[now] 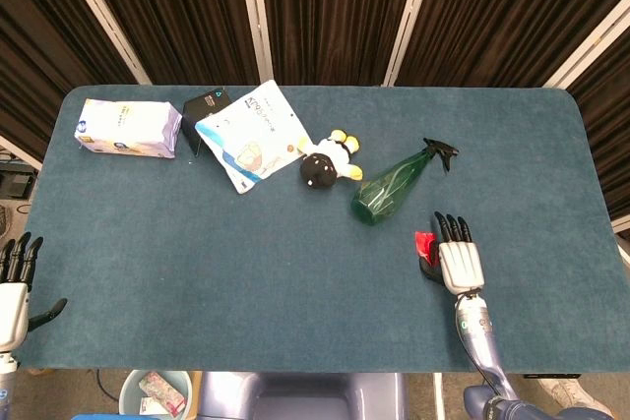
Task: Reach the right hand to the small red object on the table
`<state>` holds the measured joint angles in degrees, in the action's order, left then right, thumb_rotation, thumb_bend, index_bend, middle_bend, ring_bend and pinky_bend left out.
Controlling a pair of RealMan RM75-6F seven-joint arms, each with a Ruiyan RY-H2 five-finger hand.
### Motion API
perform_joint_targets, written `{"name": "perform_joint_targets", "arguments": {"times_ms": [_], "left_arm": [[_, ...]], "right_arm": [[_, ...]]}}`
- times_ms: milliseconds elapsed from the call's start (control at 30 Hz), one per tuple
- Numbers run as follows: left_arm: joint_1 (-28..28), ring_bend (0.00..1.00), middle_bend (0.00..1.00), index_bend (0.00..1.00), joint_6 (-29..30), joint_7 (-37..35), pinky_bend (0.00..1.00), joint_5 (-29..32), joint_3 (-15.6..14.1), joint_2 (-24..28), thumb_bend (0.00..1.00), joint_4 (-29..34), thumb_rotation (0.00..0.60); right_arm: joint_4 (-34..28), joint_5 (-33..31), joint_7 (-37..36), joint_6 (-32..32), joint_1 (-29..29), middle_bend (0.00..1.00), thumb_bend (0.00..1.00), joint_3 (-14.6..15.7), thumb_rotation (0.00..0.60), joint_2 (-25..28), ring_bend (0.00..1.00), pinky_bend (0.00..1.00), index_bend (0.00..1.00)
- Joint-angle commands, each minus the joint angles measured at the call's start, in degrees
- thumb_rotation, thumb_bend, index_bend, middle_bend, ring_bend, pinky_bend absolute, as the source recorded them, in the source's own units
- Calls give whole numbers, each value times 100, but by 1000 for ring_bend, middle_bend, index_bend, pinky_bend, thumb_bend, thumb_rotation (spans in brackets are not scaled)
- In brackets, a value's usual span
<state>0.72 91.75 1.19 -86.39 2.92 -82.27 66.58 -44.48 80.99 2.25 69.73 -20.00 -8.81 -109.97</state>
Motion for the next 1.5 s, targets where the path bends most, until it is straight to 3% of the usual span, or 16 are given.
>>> {"name": "perform_joint_targets", "arguments": {"times_ms": [33,600,900,1200,1367,1500], "left_arm": [[-5,0,0,0,4,-21,0,0,-3,3,85,-14,600],[-2,0,0,0,-3,-48,0,-38,-38,-22,86,-63,600],[-3,0,0,0,3,-67,0,-48,-43,-17,87,-46,600],[-45,0,0,0,97,-62,0,-53,-33,-9,86,0,600],[-52,0,0,0,113,-71,0,-90,-57,21,85,63,600],[-77,0,0,0,182,-147,0,-86,-30,95,86,134,600]], "right_arm": [[-15,-12,49,7,5,59,452,9,600,-1,0,0,701],[-433,-109,126,-155,2,78,595,59,600,210,0,0,743],[-738,-41,88,7,-181,89,598,-153,600,633,0,0,747],[-1991,-20,440,112,-503,101,593,-659,600,1926,0,0,742],[-2747,21,909,496,-425,95,583,-867,600,2624,0,0,725],[-4242,36,1158,1124,242,79,577,-690,600,3496,0,0,685]]}}
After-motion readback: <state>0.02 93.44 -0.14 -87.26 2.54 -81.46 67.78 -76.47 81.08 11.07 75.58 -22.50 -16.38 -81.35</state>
